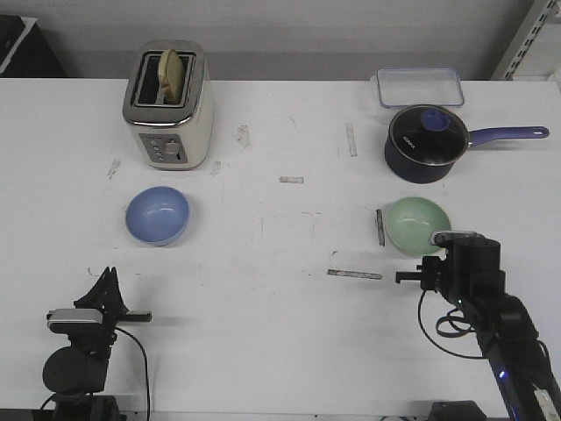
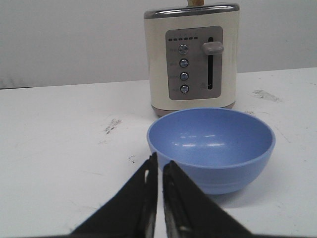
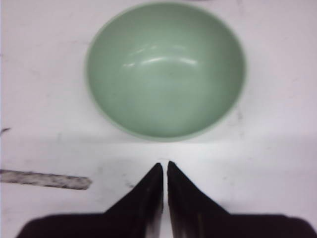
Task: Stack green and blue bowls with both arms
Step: 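Reach the right gripper to the pale green bowl rim and grasp it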
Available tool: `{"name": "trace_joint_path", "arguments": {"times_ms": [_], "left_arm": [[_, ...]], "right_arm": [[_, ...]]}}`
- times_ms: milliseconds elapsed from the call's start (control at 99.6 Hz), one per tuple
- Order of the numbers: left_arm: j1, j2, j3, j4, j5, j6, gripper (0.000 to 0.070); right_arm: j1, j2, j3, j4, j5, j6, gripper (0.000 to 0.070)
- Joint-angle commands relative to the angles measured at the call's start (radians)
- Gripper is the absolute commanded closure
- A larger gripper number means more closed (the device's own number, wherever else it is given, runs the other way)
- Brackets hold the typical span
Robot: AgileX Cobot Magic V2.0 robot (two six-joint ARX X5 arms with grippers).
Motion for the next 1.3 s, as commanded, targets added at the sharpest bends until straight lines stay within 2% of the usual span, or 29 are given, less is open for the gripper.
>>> {"name": "trace_joint_path", "arguments": {"times_ms": [0,40,80,131,181,311,351,432,492,653,733,823,1054,1285], "left_arm": [[-0.002,-0.002,-0.021,0.013,-0.001,0.007,0.0699],[-0.002,-0.002,-0.021,0.014,-0.001,0.007,0.0699],[-0.002,-0.002,-0.021,0.013,-0.001,0.006,0.0699],[-0.002,-0.002,-0.021,0.014,-0.001,0.007,0.0699],[-0.002,-0.002,-0.021,0.014,-0.001,0.006,0.0699],[-0.002,-0.002,-0.021,0.013,-0.001,0.006,0.0699],[-0.002,-0.002,-0.021,0.013,-0.001,0.007,0.0699],[-0.002,-0.002,-0.021,0.013,-0.001,0.007,0.0699],[-0.002,-0.002,-0.021,0.014,-0.001,0.006,0.0699],[-0.002,-0.002,-0.021,0.014,-0.001,0.007,0.0699],[-0.002,-0.002,-0.021,0.014,-0.001,0.007,0.0699],[-0.002,-0.002,-0.021,0.014,-0.001,0.007,0.0699],[-0.002,-0.002,-0.021,0.014,-0.001,0.006,0.0699],[-0.002,-0.002,-0.021,0.013,-0.001,0.006,0.0699]], "right_arm": [[-0.014,0.052,0.056,-0.005,-0.038,0.063,0.0688],[-0.034,0.087,0.088,-0.019,-0.065,0.086,0.0665],[-0.051,0.115,0.113,-0.035,-0.084,0.097,0.0607],[-0.083,0.158,0.151,-0.067,-0.106,0.100,0.0485],[-0.113,0.197,0.184,-0.092,-0.117,0.100,0.0406],[-0.180,0.285,0.262,-0.140,-0.118,0.100,0.0372],[-0.198,0.310,0.281,-0.147,-0.118,0.100,0.0324],[-0.231,0.366,0.309,-0.150,-0.119,0.111,0.0182],[-0.247,0.405,0.314,-0.137,-0.129,0.112,0.0156],[-0.259,0.515,0.314,-0.069,-0.153,0.119,0.0159],[-0.259,0.564,0.314,-0.034,-0.152,0.124,0.0196],[-0.259,0.598,0.314,-0.007,-0.152,0.150,0.0365],[-0.259,0.593,0.314,0.028,-0.151,0.153,0.0700],[-0.243,0.510,0.315,0.028,-0.158,0.178,0.0700]]}}
